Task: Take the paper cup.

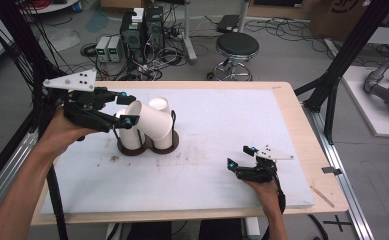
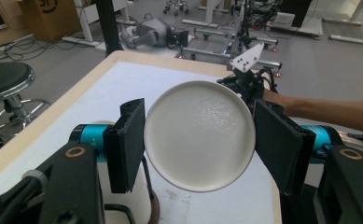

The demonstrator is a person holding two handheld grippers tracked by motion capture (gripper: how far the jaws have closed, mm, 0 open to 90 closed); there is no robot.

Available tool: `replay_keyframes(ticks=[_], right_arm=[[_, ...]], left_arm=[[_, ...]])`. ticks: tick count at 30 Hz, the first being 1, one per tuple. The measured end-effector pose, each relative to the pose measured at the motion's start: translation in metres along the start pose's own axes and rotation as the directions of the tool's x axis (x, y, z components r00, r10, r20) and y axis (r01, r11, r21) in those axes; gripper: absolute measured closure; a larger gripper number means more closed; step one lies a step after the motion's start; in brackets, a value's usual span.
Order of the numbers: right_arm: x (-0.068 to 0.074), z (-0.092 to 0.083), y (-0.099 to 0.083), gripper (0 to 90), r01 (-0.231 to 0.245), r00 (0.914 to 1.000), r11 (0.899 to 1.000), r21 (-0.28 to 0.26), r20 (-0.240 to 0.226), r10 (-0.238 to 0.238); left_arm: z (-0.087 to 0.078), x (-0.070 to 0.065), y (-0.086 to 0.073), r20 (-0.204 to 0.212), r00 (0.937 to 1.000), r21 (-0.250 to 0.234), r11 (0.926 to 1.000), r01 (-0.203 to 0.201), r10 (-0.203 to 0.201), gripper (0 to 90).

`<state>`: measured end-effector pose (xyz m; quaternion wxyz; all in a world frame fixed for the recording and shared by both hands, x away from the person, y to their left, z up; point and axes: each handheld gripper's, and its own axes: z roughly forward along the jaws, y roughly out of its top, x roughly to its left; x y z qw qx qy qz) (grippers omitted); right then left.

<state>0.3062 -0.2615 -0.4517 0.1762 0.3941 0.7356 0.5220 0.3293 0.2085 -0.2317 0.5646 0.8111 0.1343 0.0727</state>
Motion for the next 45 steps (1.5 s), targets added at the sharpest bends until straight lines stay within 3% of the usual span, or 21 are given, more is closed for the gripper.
replay_keyframes(ticks=[7, 16, 26, 37, 45], right_arm=[[-0.001, 0.000, 0.000, 14.8, -0.010, 0.9999, 1.000, 0.002, -0.013, 0.010], [-0.002, 0.001, 0.001, 14.8, 0.004, 0.9998, 1.000, 0.002, -0.019, -0.004], [-0.003, 0.000, 0.000, 14.8, -0.012, 0.9996, 1.000, 0.001, -0.024, 0.012], [-0.004, 0.000, 0.000, 14.8, -0.030, 0.9991, 1.000, 0.009, -0.031, 0.030], [-0.006, 0.001, 0.001, 14.8, -0.036, 0.9984, 0.999, 0.014, -0.042, 0.037]], left_arm=[[0.002, -0.001, -0.027, 0.023, 0.9996, -0.028, 0.9994, 0.020, -0.019, 36.5], [0.003, -0.004, -0.051, 0.035, 0.9986, -0.064, 0.9970, 0.042, -0.040, 36.5], [0.002, -0.007, -0.079, 0.053, 0.9966, -0.097, 0.9930, 0.068, -0.063, 36.5], [-0.003, -0.009, -0.109, 0.054, 0.9939, -0.139, 0.9850, 0.102, -0.096, 36.6], [0.000, -0.006, -0.130, 0.100, 0.9884, -0.179, 0.9752, 0.131, -0.114, 36.6]])
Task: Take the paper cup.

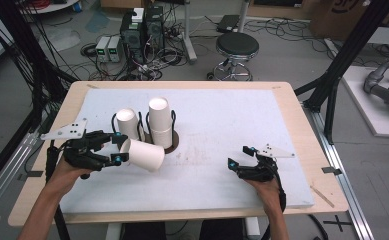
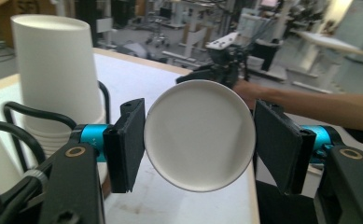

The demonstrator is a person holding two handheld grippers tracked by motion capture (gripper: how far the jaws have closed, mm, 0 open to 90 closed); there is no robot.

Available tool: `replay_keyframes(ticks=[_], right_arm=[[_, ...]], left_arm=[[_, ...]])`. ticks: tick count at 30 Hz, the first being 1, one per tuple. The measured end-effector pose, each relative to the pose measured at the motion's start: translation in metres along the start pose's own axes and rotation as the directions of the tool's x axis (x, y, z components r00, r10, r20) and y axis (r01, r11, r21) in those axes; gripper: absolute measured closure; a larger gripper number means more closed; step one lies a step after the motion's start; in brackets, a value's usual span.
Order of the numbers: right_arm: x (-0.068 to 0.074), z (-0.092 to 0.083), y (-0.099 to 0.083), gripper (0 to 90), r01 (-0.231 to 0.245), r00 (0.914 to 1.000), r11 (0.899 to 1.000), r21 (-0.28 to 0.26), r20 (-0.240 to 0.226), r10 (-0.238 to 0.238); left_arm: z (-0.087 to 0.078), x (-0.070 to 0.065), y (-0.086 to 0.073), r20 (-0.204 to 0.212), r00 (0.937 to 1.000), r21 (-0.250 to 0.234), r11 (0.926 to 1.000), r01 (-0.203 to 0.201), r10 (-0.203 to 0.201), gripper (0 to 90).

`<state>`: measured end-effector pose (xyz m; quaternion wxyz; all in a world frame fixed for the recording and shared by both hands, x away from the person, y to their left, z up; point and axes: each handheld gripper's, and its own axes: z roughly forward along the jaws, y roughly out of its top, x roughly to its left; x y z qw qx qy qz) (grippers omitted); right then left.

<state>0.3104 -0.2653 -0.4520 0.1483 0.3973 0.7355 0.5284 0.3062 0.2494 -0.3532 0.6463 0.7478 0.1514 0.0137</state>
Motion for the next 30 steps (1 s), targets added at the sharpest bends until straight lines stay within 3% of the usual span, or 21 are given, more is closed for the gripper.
replay_keyframes(ticks=[4, 8, 16, 30], right_arm=[[0.000, 0.001, 0.000, 14.8, -0.013, 0.9999, 1.000, 0.009, 0.001, 0.013], [0.001, 0.000, 0.000, 14.8, 0.010, 0.9999, 1.000, 0.004, 0.011, -0.010], [0.005, 0.000, 0.000, 14.8, 0.013, 0.9999, 1.000, 0.011, -0.006, -0.013], [0.005, 0.001, 0.001, 14.8, 0.028, 0.9996, 1.000, 0.013, 0.002, -0.028]], left_arm=[[0.000, 0.004, -0.004, 0.004, 1.0000, 0.009, 0.9999, 0.007, -0.007, 36.5], [0.000, 0.004, -0.005, 0.000, 1.0000, 0.012, 0.9999, 0.001, -0.001, 36.5], [0.005, 0.001, -0.009, 0.003, 0.9999, 0.036, 0.9993, -0.010, 0.010, 36.5], [0.006, 0.004, -0.014, -0.017, 0.9998, 0.035, 0.9994, 0.004, -0.003, 36.5]])
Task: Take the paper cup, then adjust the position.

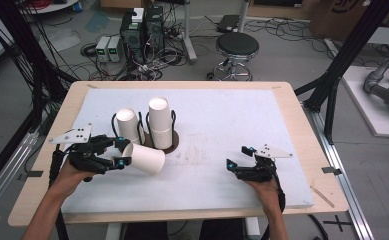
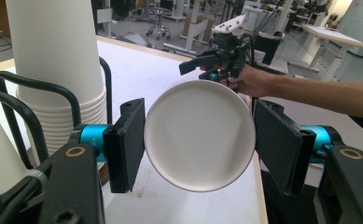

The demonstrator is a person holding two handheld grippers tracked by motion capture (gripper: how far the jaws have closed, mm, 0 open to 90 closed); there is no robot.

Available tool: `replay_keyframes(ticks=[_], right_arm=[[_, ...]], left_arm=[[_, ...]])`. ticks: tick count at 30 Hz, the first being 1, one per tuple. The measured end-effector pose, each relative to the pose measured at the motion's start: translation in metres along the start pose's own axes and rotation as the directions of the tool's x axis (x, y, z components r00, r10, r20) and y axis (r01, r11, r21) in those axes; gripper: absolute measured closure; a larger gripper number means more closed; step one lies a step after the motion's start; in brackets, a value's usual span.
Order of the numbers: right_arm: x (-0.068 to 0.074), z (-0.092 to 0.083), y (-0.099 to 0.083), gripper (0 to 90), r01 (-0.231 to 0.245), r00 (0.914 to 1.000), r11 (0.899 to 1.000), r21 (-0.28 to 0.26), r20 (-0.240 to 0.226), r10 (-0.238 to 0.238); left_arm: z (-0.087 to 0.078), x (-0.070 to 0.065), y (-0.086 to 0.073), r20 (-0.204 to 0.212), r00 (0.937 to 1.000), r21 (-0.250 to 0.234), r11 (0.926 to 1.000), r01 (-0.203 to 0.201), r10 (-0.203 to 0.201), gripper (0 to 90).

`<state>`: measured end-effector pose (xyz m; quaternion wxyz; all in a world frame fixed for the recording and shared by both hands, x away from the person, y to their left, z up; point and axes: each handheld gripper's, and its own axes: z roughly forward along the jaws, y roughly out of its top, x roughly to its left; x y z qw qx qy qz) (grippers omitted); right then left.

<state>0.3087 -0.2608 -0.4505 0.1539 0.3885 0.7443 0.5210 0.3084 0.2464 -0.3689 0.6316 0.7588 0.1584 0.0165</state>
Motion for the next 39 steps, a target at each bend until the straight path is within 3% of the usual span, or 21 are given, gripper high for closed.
replay_keyframes(ticks=[7, 13, 22, 33, 39], right_arm=[[0.002, -0.003, 0.003, 14.8, 0.005, 1.0000, 1.000, -0.008, -0.004, -0.005], [0.004, -0.010, 0.011, 14.8, 0.030, 0.9993, 0.998, -0.046, -0.022, -0.031], [0.010, -0.018, 0.030, 14.8, 0.060, 0.9937, 0.994, -0.096, -0.089, -0.068], [0.027, -0.010, 0.063, 14.8, 0.126, 0.9709, 0.986, -0.111, -0.191, -0.145], [0.037, -0.004, 0.081, 15.0, 0.161, 0.9458, 0.982, -0.104, -0.268, -0.183]], left_arm=[[0.002, -0.002, 0.000, -0.001, 1.0000, 0.004, 1.0000, -0.006, 0.006, 36.5], [0.000, -0.004, 0.005, 0.006, 0.9998, -0.012, 0.9998, -0.019, 0.019, 36.5], [-0.002, -0.004, 0.009, 0.030, 0.9988, -0.026, 0.9989, -0.038, 0.039, 36.5], [0.004, -0.007, 0.014, 0.047, 0.9973, -0.037, 0.9979, -0.054, 0.056, 36.5], [0.013, -0.009, 0.016, 0.068, 0.9959, -0.042, 0.9975, -0.058, 0.060, 36.5]])
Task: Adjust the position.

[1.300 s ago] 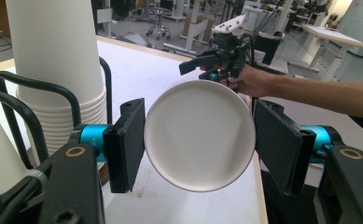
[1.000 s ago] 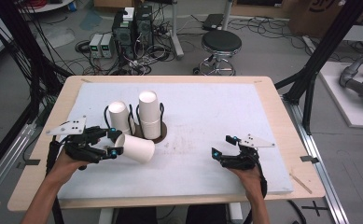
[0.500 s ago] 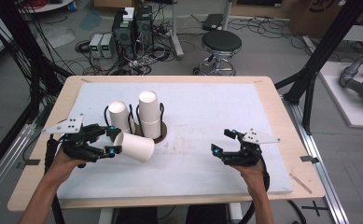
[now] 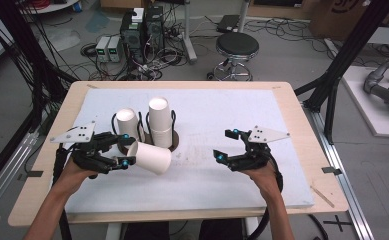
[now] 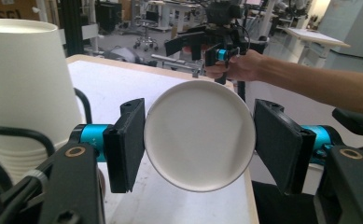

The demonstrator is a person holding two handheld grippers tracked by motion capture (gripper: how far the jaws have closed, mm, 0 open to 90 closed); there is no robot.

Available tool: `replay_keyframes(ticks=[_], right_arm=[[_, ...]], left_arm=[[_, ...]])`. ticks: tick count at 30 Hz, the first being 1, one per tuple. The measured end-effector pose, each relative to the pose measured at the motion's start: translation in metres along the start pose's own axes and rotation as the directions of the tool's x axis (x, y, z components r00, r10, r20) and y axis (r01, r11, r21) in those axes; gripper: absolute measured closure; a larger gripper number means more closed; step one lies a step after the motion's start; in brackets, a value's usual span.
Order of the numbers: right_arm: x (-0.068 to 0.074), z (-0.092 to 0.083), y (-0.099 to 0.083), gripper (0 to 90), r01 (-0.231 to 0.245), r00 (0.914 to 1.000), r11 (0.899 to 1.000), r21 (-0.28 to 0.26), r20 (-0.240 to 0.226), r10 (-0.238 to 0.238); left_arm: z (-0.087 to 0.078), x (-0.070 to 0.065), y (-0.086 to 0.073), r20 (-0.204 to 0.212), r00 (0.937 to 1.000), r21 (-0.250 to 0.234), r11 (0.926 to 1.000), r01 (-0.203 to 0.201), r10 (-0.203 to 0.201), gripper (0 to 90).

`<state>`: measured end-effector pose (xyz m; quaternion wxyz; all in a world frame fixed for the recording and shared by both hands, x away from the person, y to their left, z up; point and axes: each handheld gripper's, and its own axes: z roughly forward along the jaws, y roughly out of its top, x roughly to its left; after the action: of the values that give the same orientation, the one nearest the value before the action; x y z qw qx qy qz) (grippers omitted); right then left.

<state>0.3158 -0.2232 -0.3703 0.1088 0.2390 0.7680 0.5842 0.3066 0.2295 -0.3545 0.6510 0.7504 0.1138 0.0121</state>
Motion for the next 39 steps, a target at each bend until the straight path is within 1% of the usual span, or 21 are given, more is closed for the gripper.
replay_keyframes(ticks=[4, 5, 9, 12, 13, 15, 17, 18, 21, 22, 26, 28, 31, 33, 34, 35, 38, 39], right_arm=[[0.002, 0.006, 0.007, 15.1, 0.021, 0.9980, 1.000, 0.001, -0.060, -0.020], [0.003, 0.007, 0.009, 15.1, 0.016, 0.9970, 1.000, 0.006, -0.076, -0.016], [0.006, 0.014, 0.014, 15.2, 0.043, 0.9884, 0.999, 0.007, -0.146, -0.042], [0.008, 0.018, 0.019, 15.2, 0.051, 0.9802, 0.999, -0.007, -0.191, -0.052], [0.009, 0.020, 0.020, 15.3, 0.055, 0.9786, 0.998, -0.017, -0.198, -0.057], [0.011, 0.023, 0.023, 15.3, 0.056, 0.9725, 0.998, -0.027, -0.225, -0.060], [0.014, 0.027, 0.026, 15.4, 0.068, 0.9667, 0.997, -0.027, -0.245, -0.073], [0.015, 0.029, 0.027, 15.4, 0.073, 0.9625, 0.997, -0.024, -0.261, -0.076], [0.018, 0.034, 0.031, 15.7, 0.080, 0.9539, 0.997, -0.025, -0.288, -0.083], [0.019, 0.037, 0.032, 16.5, 0.081, 0.9481, 0.996, -0.028, -0.306, -0.086], [0.022, 0.044, 0.036, 16.5, 0.086, 0.9390, 0.996, -0.023, -0.332, -0.089], [0.024, 0.048, 0.038, 16.4, 0.090, 0.9349, 0.996, -0.024, -0.343, -0.092], [0.027, 0.054, 0.041, 16.4, 0.097, 0.9256, 0.995, -0.026, -0.365, -0.100], [0.030, 0.057, 0.043, 16.3, 0.095, 0.9222, 0.995, -0.029, -0.374, -0.099], [0.031, 0.058, 0.043, 16.3, 0.095, 0.9184, 0.995, -0.032, -0.383, -0.100], [0.032, 0.059, 0.044, 16.3, 0.096, 0.9170, 0.995, -0.029, -0.386, -0.100], [0.035, 0.063, 0.046, 16.2, 0.099, 0.9076, 0.995, -0.033, -0.407, -0.104], [0.036, 0.063, 0.047, 16.2, 0.099, 0.9060, 0.995, -0.032, -0.411, -0.103]], left_arm=[[0.005, -0.001, 0.002, 0.010, 0.9999, -0.007, 1.0000, -0.006, 0.006, 36.5], [0.007, -0.001, 0.002, 0.016, 0.9999, -0.007, 1.0000, -0.005, 0.005, 36.5], [0.014, -0.002, 0.003, 0.033, 0.9994, -0.004, 0.9999, -0.012, 0.012, 36.5], [0.018, -0.001, 0.005, 0.041, 0.9991, -0.006, 0.9999, -0.012, 0.012, 36.5], [0.019, -0.001, 0.005, 0.044, 0.9989, -0.007, 0.9999, -0.014, 0.014, 36.5], [0.021, -0.002, 0.006, 0.052, 0.9985, -0.006, 0.9999, -0.016, 0.016, 36.5], [0.022, -0.002, 0.007, 0.060, 0.9981, -0.006, 0.9998, -0.017, 0.017, 36.5], [0.023, -0.001, 0.007, 0.059, 0.9981, -0.007, 0.9998, -0.017, 0.017, 36.5], [0.024, 0.000, 0.006, 0.066, 0.9977, -0.013, 0.9998, -0.013, 0.014, 36.5], [0.025, 0.000, 0.006, 0.069, 0.9975, -0.017, 0.9998, -0.012, 0.013, 36.6], [0.029, 0.000, 0.007, 0.085, 0.9962, -0.032, 0.9994, -0.012, 0.015, 36.5], [0.032, 0.001, 0.007, 0.093, 0.9955, -0.027, 0.9995, -0.013, 0.016, 36.5], [0.037, 0.000, 0.009, 0.100, 0.9948, -0.032, 0.9994, -0.017, 0.020, 36.5], [0.039, -0.001, 0.011, 0.105, 0.9942, -0.032, 0.9993, -0.019, 0.022, 36.5], [0.041, -0.001, 0.012, 0.111, 0.9935, -0.028, 0.9993, -0.024, 0.027, 36.5], [0.042, -0.002, 0.013, 0.110, 0.9935, -0.030, 0.9992, -0.026, 0.029, 36.5], [0.045, -0.003, 0.014, 0.117, 0.9926, -0.030, 0.9991, -0.030, 0.033, 36.5], [0.046, -0.003, 0.014, 0.115, 0.9928, -0.032, 0.9991, -0.029, 0.033, 36.5]])
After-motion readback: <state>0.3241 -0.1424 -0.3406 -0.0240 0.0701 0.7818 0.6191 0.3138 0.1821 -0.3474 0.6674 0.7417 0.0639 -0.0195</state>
